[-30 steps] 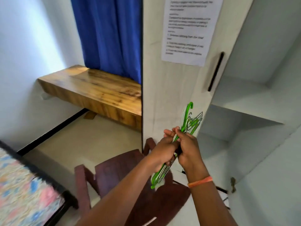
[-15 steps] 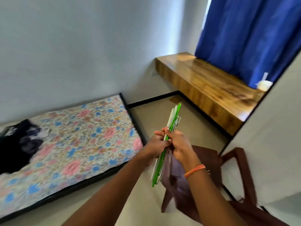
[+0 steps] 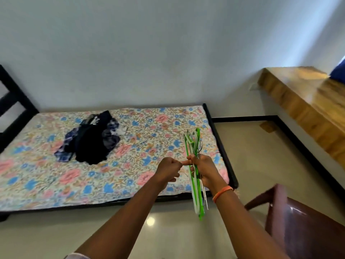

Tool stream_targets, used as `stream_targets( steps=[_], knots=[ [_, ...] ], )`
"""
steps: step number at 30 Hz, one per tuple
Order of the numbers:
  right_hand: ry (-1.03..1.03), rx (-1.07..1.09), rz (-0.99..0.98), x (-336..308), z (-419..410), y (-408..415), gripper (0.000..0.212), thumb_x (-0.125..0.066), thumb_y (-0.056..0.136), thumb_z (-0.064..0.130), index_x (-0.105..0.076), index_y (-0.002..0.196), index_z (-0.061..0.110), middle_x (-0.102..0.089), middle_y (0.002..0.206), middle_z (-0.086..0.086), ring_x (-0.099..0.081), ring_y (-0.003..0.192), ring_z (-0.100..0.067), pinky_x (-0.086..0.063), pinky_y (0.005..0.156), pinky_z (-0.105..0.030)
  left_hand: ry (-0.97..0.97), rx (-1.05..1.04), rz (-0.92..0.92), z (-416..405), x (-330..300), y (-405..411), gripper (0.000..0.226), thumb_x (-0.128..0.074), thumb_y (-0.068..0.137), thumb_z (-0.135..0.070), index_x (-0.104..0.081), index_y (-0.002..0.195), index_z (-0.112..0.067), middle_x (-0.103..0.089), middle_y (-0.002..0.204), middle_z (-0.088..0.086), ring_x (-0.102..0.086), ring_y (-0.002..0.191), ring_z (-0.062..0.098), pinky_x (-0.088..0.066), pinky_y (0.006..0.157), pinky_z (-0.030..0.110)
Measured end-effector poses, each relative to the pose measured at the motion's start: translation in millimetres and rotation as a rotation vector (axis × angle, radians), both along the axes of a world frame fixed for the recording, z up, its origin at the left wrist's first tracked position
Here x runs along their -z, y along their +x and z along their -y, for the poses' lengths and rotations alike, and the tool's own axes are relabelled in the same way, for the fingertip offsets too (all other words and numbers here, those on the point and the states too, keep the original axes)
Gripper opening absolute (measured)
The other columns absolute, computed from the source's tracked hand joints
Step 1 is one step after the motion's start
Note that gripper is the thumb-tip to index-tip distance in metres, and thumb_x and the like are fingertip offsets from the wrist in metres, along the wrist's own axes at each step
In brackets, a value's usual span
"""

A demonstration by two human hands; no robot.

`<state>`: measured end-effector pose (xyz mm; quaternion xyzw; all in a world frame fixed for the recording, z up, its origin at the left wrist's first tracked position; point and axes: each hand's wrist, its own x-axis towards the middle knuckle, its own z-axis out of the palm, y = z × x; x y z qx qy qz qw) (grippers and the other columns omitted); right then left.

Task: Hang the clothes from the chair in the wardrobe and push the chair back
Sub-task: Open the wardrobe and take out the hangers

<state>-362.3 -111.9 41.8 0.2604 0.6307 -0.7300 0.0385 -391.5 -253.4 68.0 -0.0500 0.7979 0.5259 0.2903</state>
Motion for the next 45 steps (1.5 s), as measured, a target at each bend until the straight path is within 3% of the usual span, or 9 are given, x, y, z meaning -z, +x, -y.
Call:
stream_targets(
  steps=[8, 13, 17, 21, 28, 31, 34, 40, 45],
  knots=[
    [-0.368, -0.082, -0.062, 26, 57, -111, 0.036, -0.043, 0.105, 0.027, -0.057, 0.115, -0.005, -0.065, 0.074, -0.007, -0.041, 0.041, -0.008, -0.039, 0.042, -0.022, 0.186, -0.23, 0.355, 50, 41, -106, 0.056, -0.051, 0.1, -0.043, -0.035, 0.142, -0.011, -0.044, 0.136, 0.014, -0.049, 0.117, 0.033, -0.046, 0.075, 0.039],
    [-0.663, -0.106, -0.095, 49, 42, -182, 0.037, -0.049, 0.094, 0.028, -0.054, 0.112, -0.004, -0.06, 0.065, -0.003, -0.039, 0.034, -0.004, -0.039, 0.037, -0.02, 0.412, -0.426, 0.487, 51, 71, -177, 0.047, -0.059, 0.098, -0.032, -0.044, 0.132, -0.002, -0.054, 0.116, 0.017, -0.058, 0.087, 0.032, -0.053, 0.062, 0.041],
    [-0.774, -0.151, -0.096, 78, 12, -256, 0.065, -0.09, 0.066, 0.028, -0.057, 0.113, -0.003, -0.054, 0.061, -0.001, -0.039, 0.035, -0.005, -0.04, 0.038, -0.022, 0.485, -0.457, 0.486, 27, 90, -260, 0.027, -0.046, 0.103, -0.006, -0.048, 0.127, 0.006, -0.049, 0.094, 0.014, -0.054, 0.074, 0.028, -0.047, 0.063, 0.037],
    [-0.873, -0.185, -0.046, 99, -19, -341, 0.072, -0.094, 0.062, 0.029, -0.054, 0.116, 0.002, -0.049, 0.06, 0.002, -0.038, 0.038, -0.006, -0.04, 0.041, -0.023, 0.485, -0.405, 0.593, -9, 120, -348, 0.027, -0.048, 0.105, -0.021, -0.044, 0.127, -0.007, -0.043, 0.099, 0.012, -0.039, 0.063, 0.022, -0.037, 0.053, 0.033],
    [-0.374, -0.032, 0.27, 175, -63, -462, 0.025, -0.051, 0.101, 0.022, -0.06, 0.106, -0.001, -0.054, 0.073, -0.005, -0.054, 0.055, -0.014, -0.05, 0.053, -0.03, 0.099, -0.354, 0.278, -63, 221, -478, 0.01, -0.048, 0.102, -0.014, -0.041, 0.1, -0.007, -0.04, 0.077, 0.008, -0.037, 0.062, 0.02, -0.034, 0.058, 0.03],
    [-0.032, 0.071, 0.425, 252, -64, -488, 0.012, -0.049, 0.101, 0.016, -0.053, 0.105, 0.005, -0.054, 0.073, -0.007, -0.055, 0.057, -0.018, -0.042, 0.051, -0.025, -0.062, -0.13, 0.138, -84, 286, -508, 0.007, -0.041, 0.104, -0.019, -0.038, 0.106, -0.013, -0.048, 0.087, 0.005, -0.049, 0.074, 0.021, -0.044, 0.066, 0.029],
    [0.301, 0.225, 0.458, 334, -69, -503, 0.02, -0.049, 0.092, 0.04, -0.036, 0.09, 0.025, -0.051, 0.083, -0.011, -0.052, 0.074, -0.023, -0.038, 0.056, -0.03, -0.086, 0.01, 0.071, -111, 346, -525, 0.012, -0.041, 0.104, -0.014, -0.032, 0.103, -0.006, -0.039, 0.08, 0.002, -0.04, 0.064, 0.018, -0.024, 0.052, 0.031],
    [0.677, 0.141, 0.354, 424, -131, -517, 0.022, -0.043, 0.105, 0.026, -0.048, 0.093, 0.008, -0.046, 0.068, 0.002, -0.044, 0.056, -0.012, -0.031, 0.048, -0.02, -0.053, 0.124, 0.239, -159, 440, -538, 0.032, -0.056, 0.095, -0.009, -0.035, 0.12, -0.005, -0.046, 0.09, 0.002, -0.048, 0.071, 0.01, -0.045, 0.057, 0.025],
    [0.822, 0.014, 0.311, 476, -207, -545, 0.024, -0.043, 0.104, 0.025, -0.051, 0.099, 0.004, -0.051, 0.068, -0.003, -0.05, 0.056, -0.022, -0.034, 0.05, -0.03, 0.055, 0.124, 0.478, -215, 495, -572, 0.014, -0.059, 0.095, -0.007, -0.046, 0.093, -0.009, -0.046, 0.073, 0.003, -0.047, 0.058, 0.011, -0.04, 0.038, 0.015]
  ],
)
